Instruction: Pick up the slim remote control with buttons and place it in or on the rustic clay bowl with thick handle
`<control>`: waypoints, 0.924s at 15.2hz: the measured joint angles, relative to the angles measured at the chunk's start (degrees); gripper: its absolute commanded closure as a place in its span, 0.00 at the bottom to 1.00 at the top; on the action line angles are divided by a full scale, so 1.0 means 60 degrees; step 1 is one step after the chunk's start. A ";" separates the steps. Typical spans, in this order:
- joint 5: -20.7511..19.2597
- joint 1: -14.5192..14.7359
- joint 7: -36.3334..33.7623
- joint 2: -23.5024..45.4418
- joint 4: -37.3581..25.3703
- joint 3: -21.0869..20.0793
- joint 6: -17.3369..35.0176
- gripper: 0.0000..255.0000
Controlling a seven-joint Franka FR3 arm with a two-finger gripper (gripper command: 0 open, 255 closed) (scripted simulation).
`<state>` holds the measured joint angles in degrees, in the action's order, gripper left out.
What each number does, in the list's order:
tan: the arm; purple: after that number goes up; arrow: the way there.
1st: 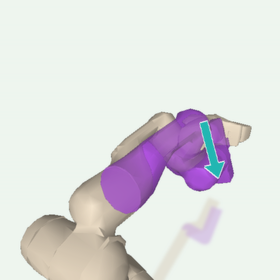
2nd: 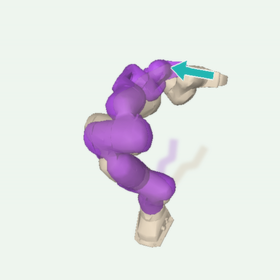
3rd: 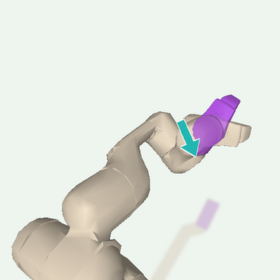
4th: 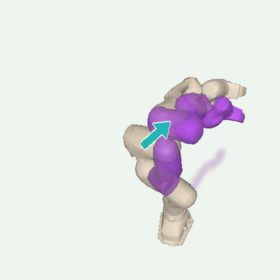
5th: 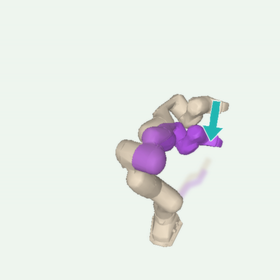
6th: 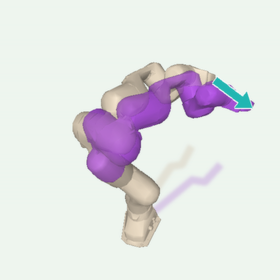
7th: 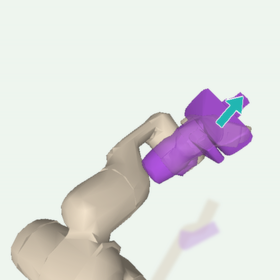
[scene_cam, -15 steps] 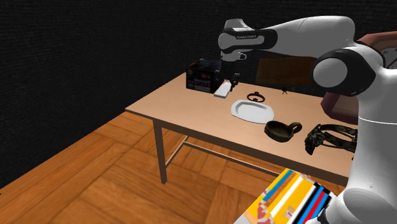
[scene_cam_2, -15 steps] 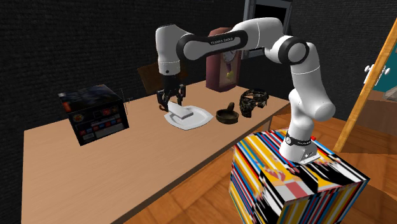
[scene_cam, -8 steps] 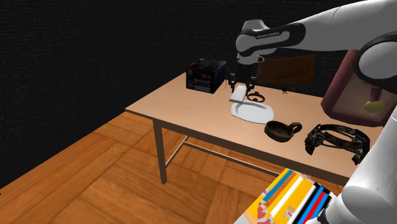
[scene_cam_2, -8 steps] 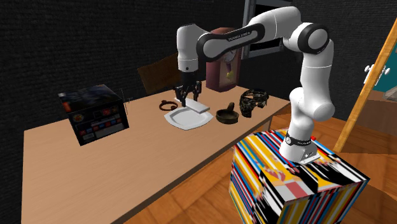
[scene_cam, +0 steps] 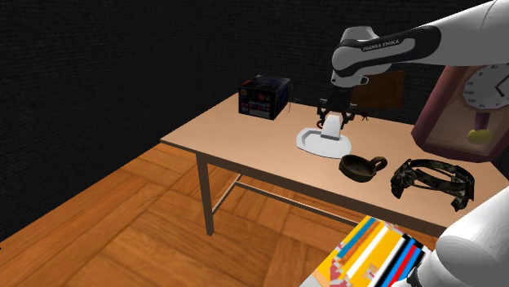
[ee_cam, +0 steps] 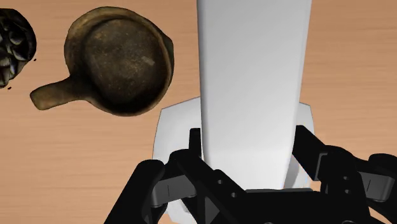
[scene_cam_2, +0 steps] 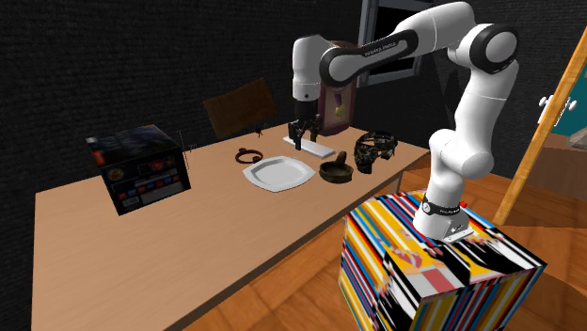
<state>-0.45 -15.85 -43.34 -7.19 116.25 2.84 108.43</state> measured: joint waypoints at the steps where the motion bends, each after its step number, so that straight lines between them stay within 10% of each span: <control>1: -0.0027 -0.0063 0.0120 -0.0304 0.0327 0.0073 0.0024 1.00; 14: -0.0683 -0.0856 0.1502 -0.3315 0.3543 0.1044 0.0263 1.00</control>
<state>-4.55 -20.99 -34.33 -27.08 137.50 9.10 110.01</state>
